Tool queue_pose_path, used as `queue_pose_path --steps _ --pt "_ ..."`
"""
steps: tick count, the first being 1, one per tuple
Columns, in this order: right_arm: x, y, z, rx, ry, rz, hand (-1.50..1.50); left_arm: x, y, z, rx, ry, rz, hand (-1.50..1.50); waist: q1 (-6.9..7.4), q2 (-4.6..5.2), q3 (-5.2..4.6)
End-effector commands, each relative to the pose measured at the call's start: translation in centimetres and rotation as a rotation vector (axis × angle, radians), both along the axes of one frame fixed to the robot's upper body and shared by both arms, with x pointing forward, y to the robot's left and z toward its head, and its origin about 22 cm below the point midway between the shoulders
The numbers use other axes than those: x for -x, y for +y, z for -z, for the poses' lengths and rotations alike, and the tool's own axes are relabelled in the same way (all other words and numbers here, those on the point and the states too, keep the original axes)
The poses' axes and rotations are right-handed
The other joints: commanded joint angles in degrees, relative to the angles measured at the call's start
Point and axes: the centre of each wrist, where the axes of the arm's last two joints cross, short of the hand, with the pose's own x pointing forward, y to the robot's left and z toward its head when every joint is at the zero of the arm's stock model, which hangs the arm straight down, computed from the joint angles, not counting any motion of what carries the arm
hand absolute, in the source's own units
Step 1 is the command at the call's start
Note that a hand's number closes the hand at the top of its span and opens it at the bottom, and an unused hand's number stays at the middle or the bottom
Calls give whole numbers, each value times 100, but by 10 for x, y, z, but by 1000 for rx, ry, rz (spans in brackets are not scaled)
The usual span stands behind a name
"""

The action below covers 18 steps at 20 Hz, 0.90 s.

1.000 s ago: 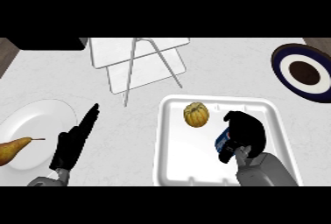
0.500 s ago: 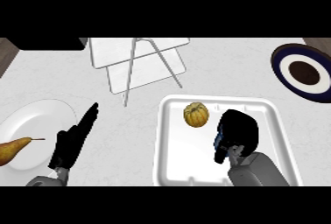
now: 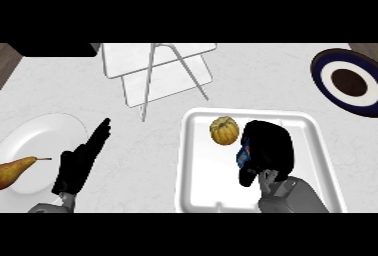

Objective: Pick the can from the tray and place it in the tiered shelf

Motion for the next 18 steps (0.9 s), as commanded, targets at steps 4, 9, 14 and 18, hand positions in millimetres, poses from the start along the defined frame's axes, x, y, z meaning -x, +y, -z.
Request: queue_pose_path --steps 4,9,14,18 --pt "15 8 -43 -96 -125 -227 150 3 -3 -4 -13 20 -10 0 -2 8 -6" --pt "20 -8 -116 -65 -342 -198 150 0 -10 2 -7 44 -8 0 -23 -1 -9" --pt "17 -2 -154 -302 -555 -180 150 6 -9 6 2 41 15 0 13 15 -8" --pt "6 18 -199 -341 -575 -157 150 -1 12 0 -15 23 8 0 46 15 -14"
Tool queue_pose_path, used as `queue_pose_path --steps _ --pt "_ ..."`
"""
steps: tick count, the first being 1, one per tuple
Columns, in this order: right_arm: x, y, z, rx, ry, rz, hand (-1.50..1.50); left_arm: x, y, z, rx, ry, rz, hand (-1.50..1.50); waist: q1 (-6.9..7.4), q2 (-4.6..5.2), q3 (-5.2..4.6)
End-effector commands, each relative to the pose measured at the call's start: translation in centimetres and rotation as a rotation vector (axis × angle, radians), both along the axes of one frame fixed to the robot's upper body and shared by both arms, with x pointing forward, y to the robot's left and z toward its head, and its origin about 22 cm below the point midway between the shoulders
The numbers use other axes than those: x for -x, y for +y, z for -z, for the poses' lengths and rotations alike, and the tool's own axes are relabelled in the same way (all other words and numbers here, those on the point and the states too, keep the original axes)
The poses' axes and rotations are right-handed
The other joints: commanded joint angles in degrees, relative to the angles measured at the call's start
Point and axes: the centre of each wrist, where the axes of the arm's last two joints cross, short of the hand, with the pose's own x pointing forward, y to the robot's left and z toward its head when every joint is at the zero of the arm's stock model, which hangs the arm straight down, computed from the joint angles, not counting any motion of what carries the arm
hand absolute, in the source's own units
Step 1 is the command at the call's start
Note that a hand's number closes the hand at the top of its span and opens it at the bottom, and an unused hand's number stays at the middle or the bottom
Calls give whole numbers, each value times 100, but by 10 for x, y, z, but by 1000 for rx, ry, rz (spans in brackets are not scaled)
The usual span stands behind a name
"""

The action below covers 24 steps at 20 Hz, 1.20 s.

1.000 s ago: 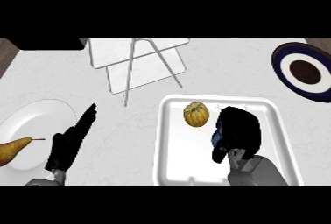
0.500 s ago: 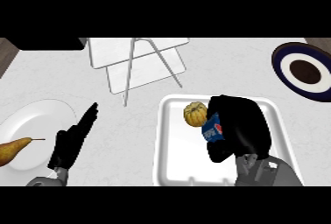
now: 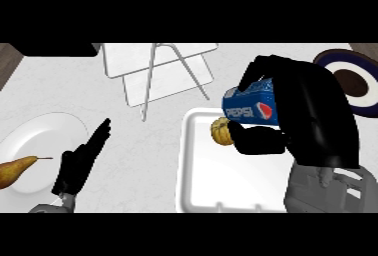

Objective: Pick the can from the tray and place it in the tiered shelf

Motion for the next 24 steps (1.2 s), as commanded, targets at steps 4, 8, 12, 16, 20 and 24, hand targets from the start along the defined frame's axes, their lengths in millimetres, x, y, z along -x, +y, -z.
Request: queue_pose_path --steps 4,8,12,16,20,24 --pt "-44 26 -62 -53 -69 58 150 -3 -14 5 8 7 2 0 35 27 -16" --pt "-78 25 -73 -33 -74 79 150 -15 -5 0 -13 8 -6 0 26 34 -14" --pt "-118 36 -87 -51 -67 115 150 -11 -1 -3 5 18 16 0 123 59 -16" --pt "-156 36 -67 -13 -78 95 150 -19 -18 3 -9 25 34 0 164 100 -18" --pt "-179 34 -62 47 -34 46 150 -9 -17 6 5 10 26 0 203 103 -18" --pt "-188 67 -35 69 12 11 150 -10 -15 0 0 2 35 0 275 120 -20"
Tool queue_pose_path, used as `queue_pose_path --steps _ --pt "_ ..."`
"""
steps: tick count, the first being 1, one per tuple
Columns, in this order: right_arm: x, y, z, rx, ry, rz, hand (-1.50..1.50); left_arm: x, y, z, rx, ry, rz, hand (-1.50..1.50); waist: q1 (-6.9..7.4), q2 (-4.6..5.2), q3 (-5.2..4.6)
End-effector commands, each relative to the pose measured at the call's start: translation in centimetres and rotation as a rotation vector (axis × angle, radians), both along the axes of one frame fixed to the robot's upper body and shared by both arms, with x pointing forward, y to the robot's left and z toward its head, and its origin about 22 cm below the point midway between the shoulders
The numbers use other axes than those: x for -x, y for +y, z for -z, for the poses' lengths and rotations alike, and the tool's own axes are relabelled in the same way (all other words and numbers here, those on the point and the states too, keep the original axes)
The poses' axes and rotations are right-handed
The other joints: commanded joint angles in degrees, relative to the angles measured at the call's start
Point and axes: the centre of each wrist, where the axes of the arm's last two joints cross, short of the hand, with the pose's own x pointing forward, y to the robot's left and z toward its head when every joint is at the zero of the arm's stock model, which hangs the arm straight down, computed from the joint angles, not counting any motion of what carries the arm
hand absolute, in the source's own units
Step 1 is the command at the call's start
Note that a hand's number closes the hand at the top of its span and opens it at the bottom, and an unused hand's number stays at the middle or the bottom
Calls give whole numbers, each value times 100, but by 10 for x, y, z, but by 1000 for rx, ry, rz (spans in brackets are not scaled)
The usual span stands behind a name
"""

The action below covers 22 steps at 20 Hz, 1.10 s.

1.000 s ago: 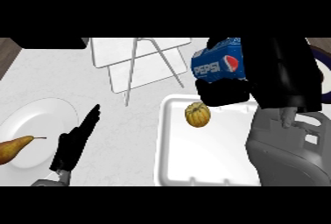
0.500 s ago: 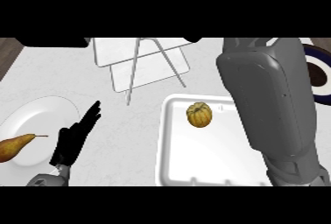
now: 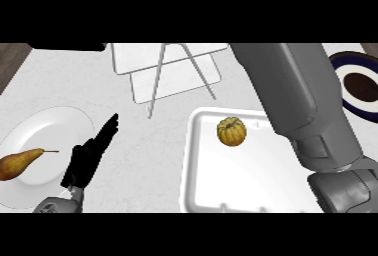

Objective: Pick the can from the tray and place it in the tiered shelf

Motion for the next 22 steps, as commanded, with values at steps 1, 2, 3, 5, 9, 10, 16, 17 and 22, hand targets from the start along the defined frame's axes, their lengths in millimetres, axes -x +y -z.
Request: queue_pose_path --steps 1,2,3,5,9,10,16,17,22 --pt "-22 -8 14 15 41 -30 150 3 3 0 -6 15 9 0 82 40 -11" --pt "-18 18 27 12 61 -33 150 5 3 7 -6 27 -5 0 59 31 -13" --pt "-15 33 28 34 67 -39 150 4 12 4 -6 23 1 0 79 30 -14" --pt "-25 18 34 26 86 -36 150 -7 9 -6 3 3 4 0 105 60 -14" --pt "-30 18 45 -86 152 -86 150 -6 -2 -4 10 6 42 0 195 108 -12" --pt "-26 26 52 -208 172 -109 150 -4 -11 1 -3 23 23 0 218 95 -7" --pt "-36 -1 57 -752 280 -101 -150 -5 -15 2 5 6 70 0 396 139 -1" --pt "-37 -5 63 -808 250 -96 -150 -11 -12 -2 -5 2 62 0 371 145 -1" --pt "-39 -11 75 -924 93 -105 -150 -17 -18 -5 -4 9 36 0 216 105 -6"
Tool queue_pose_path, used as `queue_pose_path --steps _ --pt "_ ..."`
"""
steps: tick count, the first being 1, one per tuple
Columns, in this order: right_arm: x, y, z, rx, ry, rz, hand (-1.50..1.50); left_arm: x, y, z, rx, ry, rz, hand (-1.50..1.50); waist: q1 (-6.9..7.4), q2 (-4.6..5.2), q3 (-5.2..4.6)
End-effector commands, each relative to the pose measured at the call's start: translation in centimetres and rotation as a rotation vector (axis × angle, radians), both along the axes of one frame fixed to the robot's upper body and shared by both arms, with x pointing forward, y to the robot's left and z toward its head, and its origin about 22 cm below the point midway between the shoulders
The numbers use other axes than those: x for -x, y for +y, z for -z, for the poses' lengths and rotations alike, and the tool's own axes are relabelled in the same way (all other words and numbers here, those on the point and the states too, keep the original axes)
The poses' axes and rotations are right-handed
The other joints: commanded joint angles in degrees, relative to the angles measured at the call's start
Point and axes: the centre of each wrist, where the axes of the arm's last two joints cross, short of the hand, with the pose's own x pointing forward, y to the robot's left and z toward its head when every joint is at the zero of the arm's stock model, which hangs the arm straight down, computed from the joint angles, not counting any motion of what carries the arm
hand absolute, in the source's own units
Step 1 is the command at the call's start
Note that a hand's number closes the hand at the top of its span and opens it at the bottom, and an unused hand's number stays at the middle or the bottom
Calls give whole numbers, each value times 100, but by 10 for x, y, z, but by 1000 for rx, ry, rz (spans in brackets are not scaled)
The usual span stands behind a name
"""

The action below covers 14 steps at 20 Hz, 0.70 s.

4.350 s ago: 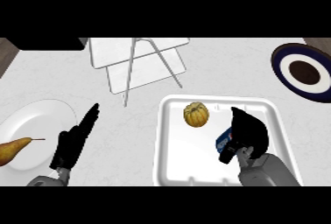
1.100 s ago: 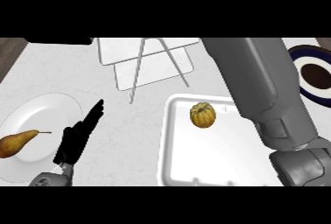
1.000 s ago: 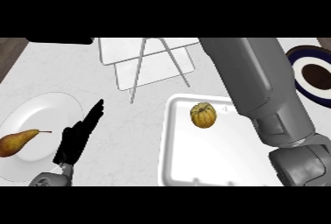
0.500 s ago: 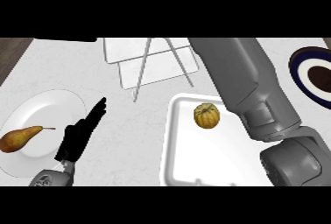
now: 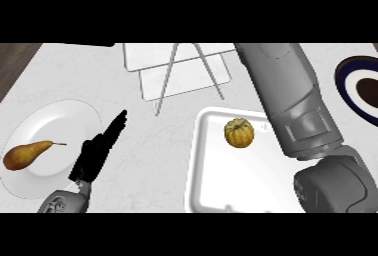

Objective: Pick the can from the tray and place it in the tiered shelf

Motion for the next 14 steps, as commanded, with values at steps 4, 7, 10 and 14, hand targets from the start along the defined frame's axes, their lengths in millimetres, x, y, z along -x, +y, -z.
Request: queue_pose_path --steps 4,7,10,14 --pt "1 6 -4 -199 -163 198 -150 -2 2 5 -9 25 -36 0 -155 -15 -19" --pt "-5 -31 -1 -220 -262 347 -150 17 15 10 4 32 -34 0 -212 -47 -15" --pt "-9 -61 -26 -233 -270 467 -150 24 17 17 7 48 -60 0 -388 -107 -17" --pt "-11 -130 -8 -224 -211 578 -150 22 21 9 2 55 -96 0 -516 -142 -10"
